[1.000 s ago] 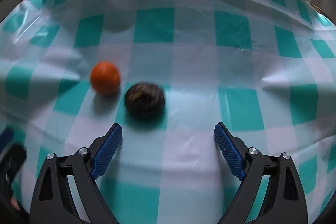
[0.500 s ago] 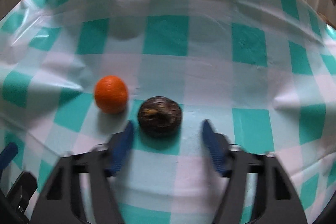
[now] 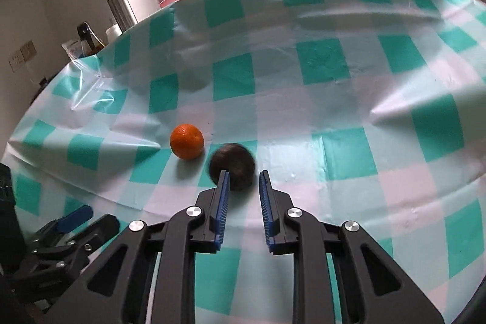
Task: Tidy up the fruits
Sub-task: 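Grasp the dark brown dried fruit with the right tool, then grasp the small orange with the left tool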
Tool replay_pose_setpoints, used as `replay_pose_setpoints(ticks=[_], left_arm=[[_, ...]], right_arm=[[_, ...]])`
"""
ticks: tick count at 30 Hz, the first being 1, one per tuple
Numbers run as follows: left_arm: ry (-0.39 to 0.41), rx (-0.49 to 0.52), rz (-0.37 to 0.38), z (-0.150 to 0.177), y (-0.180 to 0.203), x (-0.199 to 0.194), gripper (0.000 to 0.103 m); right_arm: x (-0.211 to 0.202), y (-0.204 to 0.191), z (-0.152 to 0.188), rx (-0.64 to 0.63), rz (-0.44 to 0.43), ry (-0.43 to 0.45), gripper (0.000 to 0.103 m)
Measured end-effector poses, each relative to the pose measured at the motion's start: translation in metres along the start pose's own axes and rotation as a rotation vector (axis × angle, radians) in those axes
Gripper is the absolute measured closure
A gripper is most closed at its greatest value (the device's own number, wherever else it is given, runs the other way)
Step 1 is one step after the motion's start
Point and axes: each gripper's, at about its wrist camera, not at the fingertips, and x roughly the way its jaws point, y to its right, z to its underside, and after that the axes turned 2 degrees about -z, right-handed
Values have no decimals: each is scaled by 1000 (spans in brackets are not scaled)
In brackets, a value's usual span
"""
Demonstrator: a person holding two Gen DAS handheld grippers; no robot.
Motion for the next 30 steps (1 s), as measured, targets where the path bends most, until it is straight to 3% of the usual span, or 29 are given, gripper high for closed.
replay_pose_setpoints(ticks=[2,3,5,9,14,16,18,20,28,30], left_arm=[[-2,22,15,0,4,1,2],[-3,21,23,0,5,1,2],[-5,-2,23,0,1,2,2],[0,-50,20,0,-7,1,2],[1,-58,19,1,-8,0,2],[1,-64,34,1,-9,0,2],[0,-63,34,0,-9,0,2],[-2,-60,35,0,-9,1,2],[6,-50,43,0,-5,0,2],[-11,-47,83,-2,2,3,2]], right_arm=[[5,-3,-1,-13,-20,-43,69],[7,-4,-2,-18,-11,-60,50],[8,-11,-2,-37,-1,-59,22],[22,-30,-4,-162,64,-91,22],[60,-47,-19,-211,113,-158,25],[71,-49,-22,-221,128,-181,37],[72,-52,-20,-246,156,-180,56],[67,-51,-17,-249,177,-169,61],[-8,12,7,9,72,-26,61],[-25,39,13,116,37,14,61]])
